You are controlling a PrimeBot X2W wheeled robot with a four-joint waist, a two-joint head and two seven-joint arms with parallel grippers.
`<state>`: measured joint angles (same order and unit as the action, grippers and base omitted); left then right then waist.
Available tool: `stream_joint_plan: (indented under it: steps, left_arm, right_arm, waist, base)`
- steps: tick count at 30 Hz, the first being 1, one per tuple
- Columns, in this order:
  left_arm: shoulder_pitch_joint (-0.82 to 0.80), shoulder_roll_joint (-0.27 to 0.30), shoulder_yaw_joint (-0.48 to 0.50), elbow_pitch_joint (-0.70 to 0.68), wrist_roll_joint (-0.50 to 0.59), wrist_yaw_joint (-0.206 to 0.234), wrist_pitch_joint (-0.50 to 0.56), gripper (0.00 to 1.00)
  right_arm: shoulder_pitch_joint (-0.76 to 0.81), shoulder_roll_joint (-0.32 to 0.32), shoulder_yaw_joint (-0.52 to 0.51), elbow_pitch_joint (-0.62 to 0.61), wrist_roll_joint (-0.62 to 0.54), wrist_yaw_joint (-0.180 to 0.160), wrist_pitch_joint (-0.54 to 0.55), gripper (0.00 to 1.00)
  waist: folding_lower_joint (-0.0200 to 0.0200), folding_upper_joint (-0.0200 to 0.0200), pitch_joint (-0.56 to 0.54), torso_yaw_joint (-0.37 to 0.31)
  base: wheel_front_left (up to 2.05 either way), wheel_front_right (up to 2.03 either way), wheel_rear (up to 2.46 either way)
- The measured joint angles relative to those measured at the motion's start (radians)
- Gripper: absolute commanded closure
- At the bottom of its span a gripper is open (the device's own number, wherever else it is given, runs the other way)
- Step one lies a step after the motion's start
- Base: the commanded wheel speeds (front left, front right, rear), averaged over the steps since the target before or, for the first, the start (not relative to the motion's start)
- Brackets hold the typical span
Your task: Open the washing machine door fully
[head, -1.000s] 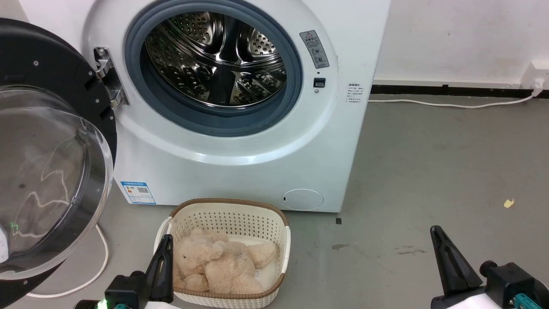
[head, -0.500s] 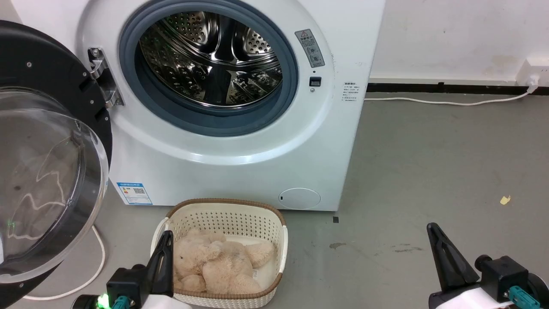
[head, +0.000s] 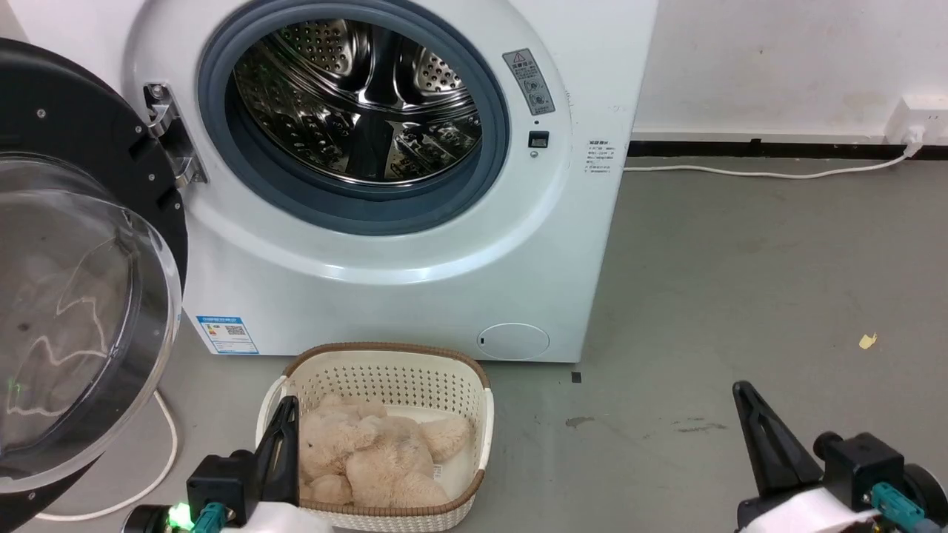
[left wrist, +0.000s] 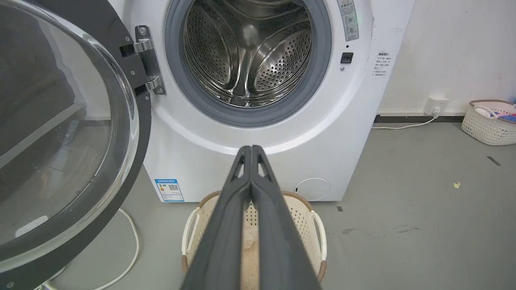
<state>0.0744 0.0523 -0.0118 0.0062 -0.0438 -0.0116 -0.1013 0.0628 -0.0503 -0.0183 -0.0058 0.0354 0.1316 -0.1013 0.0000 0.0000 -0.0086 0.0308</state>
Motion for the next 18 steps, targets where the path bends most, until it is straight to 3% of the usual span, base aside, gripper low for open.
stream_joint_plan:
  steps: [18]
  left_arm:
    - [-0.021,-0.001,0.002,-0.001,0.016,0.001,0.036,1.0]
  right_arm:
    - [-0.016,0.0,0.006,0.001,-0.01,0.0,0.035,1.0]
  waist:
    - [0.0,0.0,0.003,-0.011]
  base:
    - [0.0,0.0,0.0]
